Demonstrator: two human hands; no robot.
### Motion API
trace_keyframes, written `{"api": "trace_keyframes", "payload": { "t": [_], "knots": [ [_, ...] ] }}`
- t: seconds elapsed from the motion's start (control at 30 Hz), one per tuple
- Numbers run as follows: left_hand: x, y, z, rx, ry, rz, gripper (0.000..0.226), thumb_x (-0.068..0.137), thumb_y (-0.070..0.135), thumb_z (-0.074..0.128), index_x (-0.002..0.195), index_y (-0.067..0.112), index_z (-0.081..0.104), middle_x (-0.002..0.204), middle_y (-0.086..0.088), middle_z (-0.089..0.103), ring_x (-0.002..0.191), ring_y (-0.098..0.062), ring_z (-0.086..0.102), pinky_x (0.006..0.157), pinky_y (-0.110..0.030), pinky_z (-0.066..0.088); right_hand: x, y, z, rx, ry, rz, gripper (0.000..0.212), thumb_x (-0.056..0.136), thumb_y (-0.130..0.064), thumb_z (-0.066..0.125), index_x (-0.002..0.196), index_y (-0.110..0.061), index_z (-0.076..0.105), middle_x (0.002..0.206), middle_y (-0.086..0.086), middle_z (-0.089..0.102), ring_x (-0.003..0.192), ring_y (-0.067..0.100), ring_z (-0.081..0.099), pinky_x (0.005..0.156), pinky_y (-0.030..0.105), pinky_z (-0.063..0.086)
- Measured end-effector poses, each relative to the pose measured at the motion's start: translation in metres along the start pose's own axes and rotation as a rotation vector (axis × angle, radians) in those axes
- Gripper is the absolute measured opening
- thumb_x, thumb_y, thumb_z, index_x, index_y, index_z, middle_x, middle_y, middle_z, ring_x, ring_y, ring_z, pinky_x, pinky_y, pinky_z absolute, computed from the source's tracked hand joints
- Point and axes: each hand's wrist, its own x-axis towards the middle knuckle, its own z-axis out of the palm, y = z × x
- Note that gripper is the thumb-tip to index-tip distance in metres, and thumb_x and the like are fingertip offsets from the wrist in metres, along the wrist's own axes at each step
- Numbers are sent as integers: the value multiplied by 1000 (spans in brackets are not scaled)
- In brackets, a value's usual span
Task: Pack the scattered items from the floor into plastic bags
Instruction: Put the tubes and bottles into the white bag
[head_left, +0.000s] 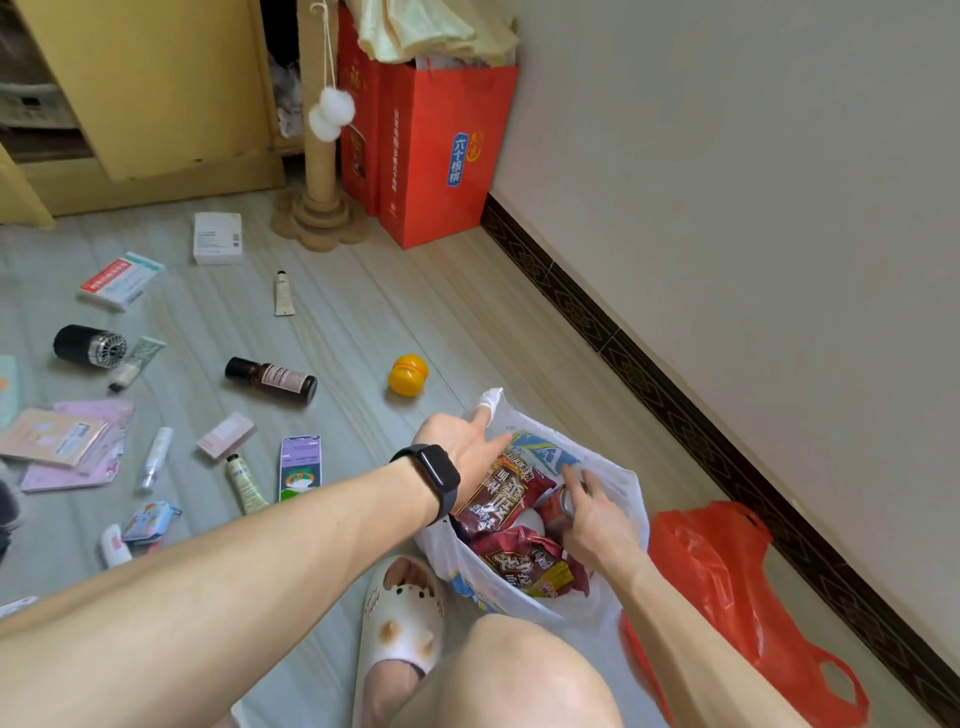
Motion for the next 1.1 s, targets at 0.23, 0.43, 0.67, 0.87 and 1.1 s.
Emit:
{"api": "trace_keyframes", "payload": {
  "t": [0.23,0.43,0.67,0.87,1.1],
  "knots": [
    [2,-8,-5,-46,-24,-1,46,95,25,51,140,28,43,158,-14,21,100,-24,67,58,-28,36,-36,26,-6,-277,443,-32,63,55,-4,68,116,-18,61,139,17,52,114,39,50,79,44,42],
    [1,-9,-6,-196,17,-63,45,91,21,50,136,25,45,140,-6,45,104,-28,64,65,-31,39,-69,36,-22,39,157,307,55,78,-8,44,128,-30,42,119,13,57,99,36,59,75,36,46],
    [-2,-7,-29,-520,138,-155,89,80,14,51,157,22,6,148,-5,44,112,-34,58,77,-35,47,-67,28,-123,1060,446,438,27,81,-5,55,90,-28,67,79,-2,73,60,11,62,57,26,44],
    [-9,-32,-31,-749,49,-82,80,80,-1,48,154,21,27,154,-8,37,137,-25,40,107,-27,38,-68,15,-103,981,348,343,31,81,-10,51,87,-35,68,99,-14,69,86,14,68,75,35,57],
    [-16,-26,-14,-547,-68,-48,76,83,6,49,151,32,27,144,-8,47,123,-29,53,94,-37,51,-84,16,-97,683,157,281,33,78,-18,53,94,-45,62,95,-17,69,94,13,64,82,30,53]
  ]
}}
